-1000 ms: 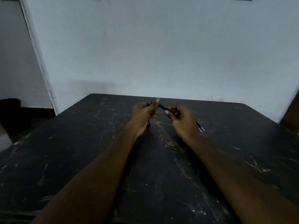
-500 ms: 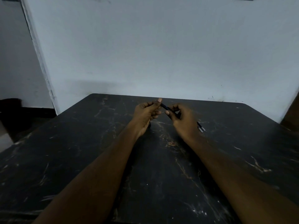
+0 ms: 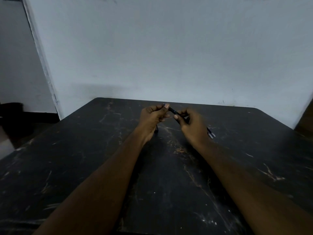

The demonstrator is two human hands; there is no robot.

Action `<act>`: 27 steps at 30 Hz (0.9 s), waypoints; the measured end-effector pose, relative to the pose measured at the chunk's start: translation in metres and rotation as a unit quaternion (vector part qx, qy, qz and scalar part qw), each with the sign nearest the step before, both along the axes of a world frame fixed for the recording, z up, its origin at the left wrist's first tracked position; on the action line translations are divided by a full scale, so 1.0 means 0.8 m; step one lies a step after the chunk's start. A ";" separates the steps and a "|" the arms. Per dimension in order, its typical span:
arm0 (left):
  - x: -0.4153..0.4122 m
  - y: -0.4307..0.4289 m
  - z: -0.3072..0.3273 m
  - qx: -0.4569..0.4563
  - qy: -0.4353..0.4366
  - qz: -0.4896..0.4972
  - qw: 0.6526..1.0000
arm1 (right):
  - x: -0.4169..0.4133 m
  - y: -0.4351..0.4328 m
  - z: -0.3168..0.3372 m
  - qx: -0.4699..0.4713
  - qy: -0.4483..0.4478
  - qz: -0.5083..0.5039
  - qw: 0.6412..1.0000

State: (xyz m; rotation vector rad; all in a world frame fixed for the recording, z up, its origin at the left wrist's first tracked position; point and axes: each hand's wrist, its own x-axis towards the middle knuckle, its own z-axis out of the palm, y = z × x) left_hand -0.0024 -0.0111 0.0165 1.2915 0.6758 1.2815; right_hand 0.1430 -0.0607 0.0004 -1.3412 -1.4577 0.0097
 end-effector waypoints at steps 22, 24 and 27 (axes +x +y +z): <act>0.000 -0.001 0.004 0.063 0.093 0.113 0.987 | -0.006 -0.002 -0.002 -0.035 0.007 -0.005 0.999; -0.006 0.001 0.006 0.074 0.149 0.147 0.975 | -0.006 -0.003 0.001 -0.023 0.019 -0.015 0.999; -0.023 0.011 0.002 0.108 0.279 0.218 0.929 | -0.004 -0.006 0.004 -0.019 0.021 -0.026 0.999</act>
